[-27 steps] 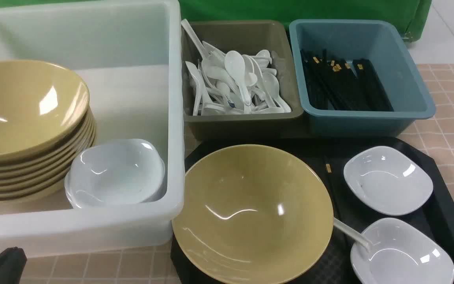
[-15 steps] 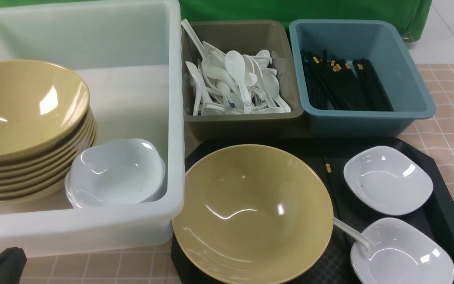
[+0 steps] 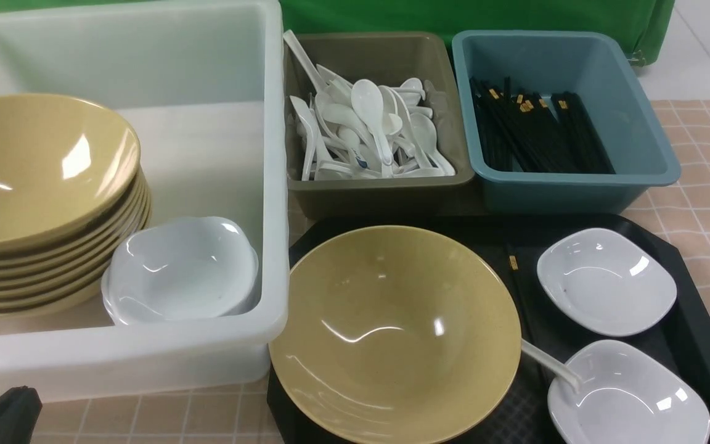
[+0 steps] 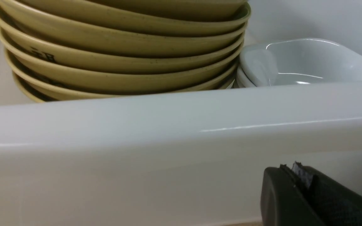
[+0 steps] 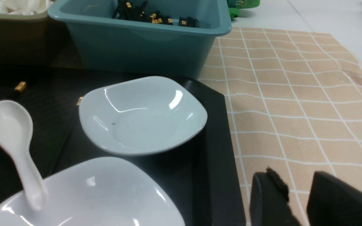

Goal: On brown table put chopsticks spoon bowls plates into blue grey white boxes.
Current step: 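Grasp the large bowl on the tray by its rim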

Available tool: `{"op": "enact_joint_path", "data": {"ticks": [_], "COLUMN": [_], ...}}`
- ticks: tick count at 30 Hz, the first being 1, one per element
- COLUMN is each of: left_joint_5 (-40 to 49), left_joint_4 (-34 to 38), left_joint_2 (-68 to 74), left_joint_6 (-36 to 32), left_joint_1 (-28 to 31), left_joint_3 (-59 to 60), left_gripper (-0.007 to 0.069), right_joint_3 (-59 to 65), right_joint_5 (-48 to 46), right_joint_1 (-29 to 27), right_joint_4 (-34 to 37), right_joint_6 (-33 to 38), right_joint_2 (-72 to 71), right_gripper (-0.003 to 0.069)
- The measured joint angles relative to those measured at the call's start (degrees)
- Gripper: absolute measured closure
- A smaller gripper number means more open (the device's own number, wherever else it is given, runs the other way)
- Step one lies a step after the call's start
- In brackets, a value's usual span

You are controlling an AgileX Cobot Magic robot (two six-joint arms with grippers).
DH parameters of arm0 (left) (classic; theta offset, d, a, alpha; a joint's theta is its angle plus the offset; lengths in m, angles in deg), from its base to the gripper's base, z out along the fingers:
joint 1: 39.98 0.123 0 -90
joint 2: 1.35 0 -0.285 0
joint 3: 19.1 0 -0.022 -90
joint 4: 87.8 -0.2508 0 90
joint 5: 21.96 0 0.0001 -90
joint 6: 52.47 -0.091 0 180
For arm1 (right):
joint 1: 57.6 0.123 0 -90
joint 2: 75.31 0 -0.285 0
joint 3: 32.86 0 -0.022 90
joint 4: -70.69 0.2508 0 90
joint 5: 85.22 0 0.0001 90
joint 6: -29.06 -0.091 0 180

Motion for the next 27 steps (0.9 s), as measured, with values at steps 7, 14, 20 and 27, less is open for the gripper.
{"op": "enact_joint_path", "data": {"ticks": [7, 14, 20, 27], "left_joint_5": [0.00, 0.00, 0.00, 0.00], "left_joint_4": [0.00, 0.00, 0.00, 0.00], "left_joint_2": [0.00, 0.00, 0.00, 0.00], "left_joint_6": [0.00, 0.00, 0.00, 0.00], "left_joint_1": [0.00, 0.00, 0.00, 0.00], "left_joint_3": [0.00, 0.00, 0.00, 0.00], "left_gripper": [0.0620, 0.0620, 0.0620, 0.0620], "right_joint_3": [0.00, 0.00, 0.00, 0.00], "right_joint_5": [0.00, 0.00, 0.00, 0.00], "right_joint_1": [0.00, 0.00, 0.00, 0.00], "right_joint_4": [0.00, 0.00, 0.00, 0.00], "right_joint_6": [-0.06, -0.06, -0.06, -0.06], "right_joint_2": [0.00, 0.00, 0.00, 0.00], "right_gripper": [0.0466, 0.0622, 0.0622, 0.0622]}}
